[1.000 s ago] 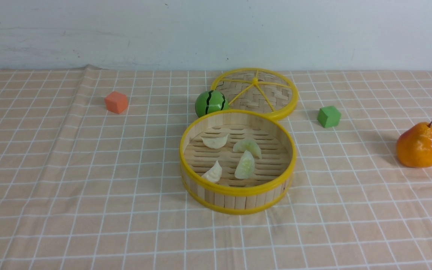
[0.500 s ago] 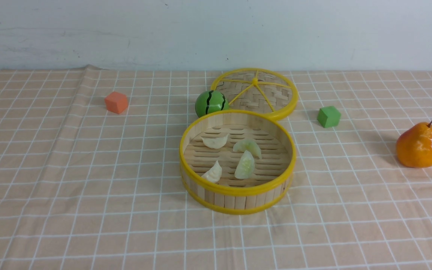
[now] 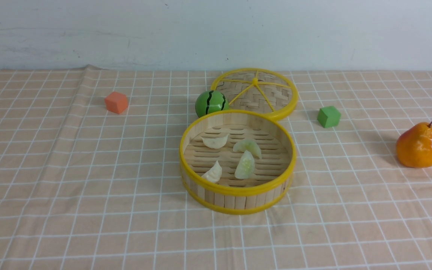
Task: Put the dumplings into the steamer on the table with the brown tablecloth.
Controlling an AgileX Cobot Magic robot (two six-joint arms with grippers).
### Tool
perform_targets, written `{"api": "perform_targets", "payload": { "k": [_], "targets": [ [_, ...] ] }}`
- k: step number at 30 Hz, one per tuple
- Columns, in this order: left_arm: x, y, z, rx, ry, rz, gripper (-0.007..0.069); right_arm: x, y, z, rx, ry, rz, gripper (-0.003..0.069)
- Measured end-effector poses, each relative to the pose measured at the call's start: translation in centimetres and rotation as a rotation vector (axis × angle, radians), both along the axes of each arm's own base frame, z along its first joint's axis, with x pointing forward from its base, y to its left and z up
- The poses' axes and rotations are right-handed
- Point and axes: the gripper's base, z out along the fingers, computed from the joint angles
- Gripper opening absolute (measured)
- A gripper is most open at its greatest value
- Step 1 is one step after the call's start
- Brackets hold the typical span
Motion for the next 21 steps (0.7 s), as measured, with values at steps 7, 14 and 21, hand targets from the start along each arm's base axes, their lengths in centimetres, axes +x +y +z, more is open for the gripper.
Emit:
{"api": "perform_targets", "payload": {
  "k": [7, 14, 21],
  "targets": [
    [0.00, 0.00, 0.00, 0.000, 0.000, 0.000, -0.0014, 0.00, 0.00, 0.00, 0.000, 0.000, 0.000, 0.0084],
    [0.00, 0.00, 0.00, 0.001, 0.000, 0.000, -0.0014, 0.00, 0.00, 0.00, 0.000, 0.000, 0.000, 0.0087],
    [0.00, 0.00, 0.00, 0.001, 0.000, 0.000, -0.0014, 0.00, 0.00, 0.00, 0.000, 0.000, 0.000, 0.0095]
  ]
}}
